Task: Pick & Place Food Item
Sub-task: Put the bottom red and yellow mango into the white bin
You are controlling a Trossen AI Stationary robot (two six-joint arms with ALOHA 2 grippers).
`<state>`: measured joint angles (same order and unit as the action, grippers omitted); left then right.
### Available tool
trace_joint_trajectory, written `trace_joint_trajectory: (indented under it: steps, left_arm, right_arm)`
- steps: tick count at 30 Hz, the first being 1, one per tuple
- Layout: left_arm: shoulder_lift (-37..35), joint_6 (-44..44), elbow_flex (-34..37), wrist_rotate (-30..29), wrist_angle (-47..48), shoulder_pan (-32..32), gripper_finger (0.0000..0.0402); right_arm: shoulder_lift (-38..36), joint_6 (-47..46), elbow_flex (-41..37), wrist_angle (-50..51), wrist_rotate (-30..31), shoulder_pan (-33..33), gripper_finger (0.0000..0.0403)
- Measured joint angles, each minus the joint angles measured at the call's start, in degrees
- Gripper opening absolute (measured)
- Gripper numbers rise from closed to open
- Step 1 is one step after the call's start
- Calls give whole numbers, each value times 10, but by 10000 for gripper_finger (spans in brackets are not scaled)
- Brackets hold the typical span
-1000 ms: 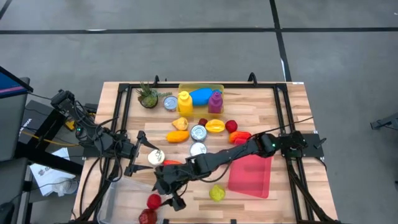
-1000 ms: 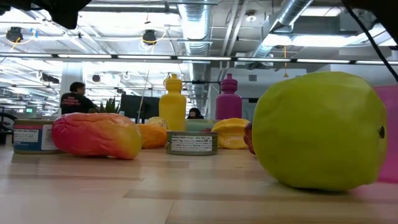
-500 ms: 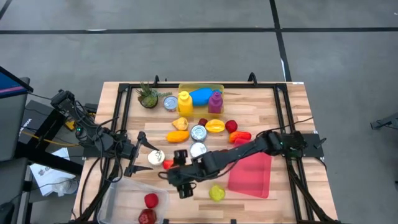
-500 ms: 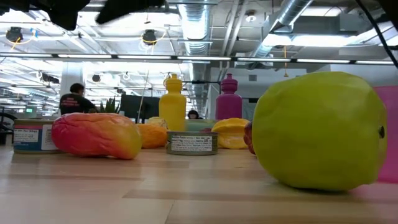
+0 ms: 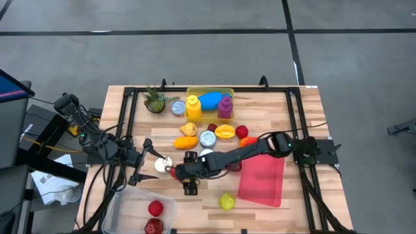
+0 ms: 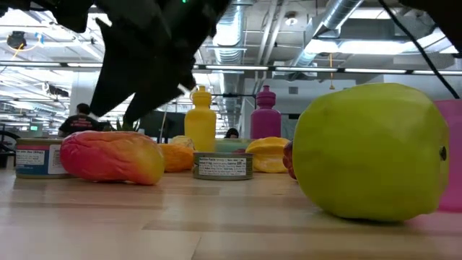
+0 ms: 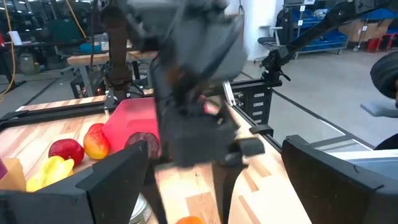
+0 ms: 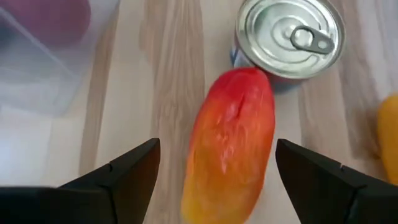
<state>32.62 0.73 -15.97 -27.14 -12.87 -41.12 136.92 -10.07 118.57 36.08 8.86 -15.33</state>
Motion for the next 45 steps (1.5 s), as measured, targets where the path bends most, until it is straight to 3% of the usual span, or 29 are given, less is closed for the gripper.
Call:
trace_joint_trajectory:
  steps: [9, 12, 14, 22, 29, 38, 45]
  left_arm:
    - [0, -1, 0, 0, 4, 0, 360]
    - [0, -1, 0, 0, 5, 0, 360]
    - [0, -1, 0, 0, 5, 0, 360]
    - [0, -2, 0, 0, 5, 0, 360]
    - [0, -2, 0, 0, 6, 0, 360]
    - [0, -2, 0, 0, 9, 0, 360]
    - [0, 3, 0, 0, -9, 0, 360]
  right_arm:
    - [3, -19, -64, -59, -45, 18, 306]
    - [9, -35, -63, -56, -39, 16, 305]
    - [18, -45, -63, -60, -2, 14, 297]
    - [28, -70, -64, -59, 18, 3, 172]
    - [6, -72, -63, -37, 52, -20, 173]
    - [-84, -89, -64, 80, 155, -67, 173]
    - [-140, 6, -63, -25, 226, -101, 173]
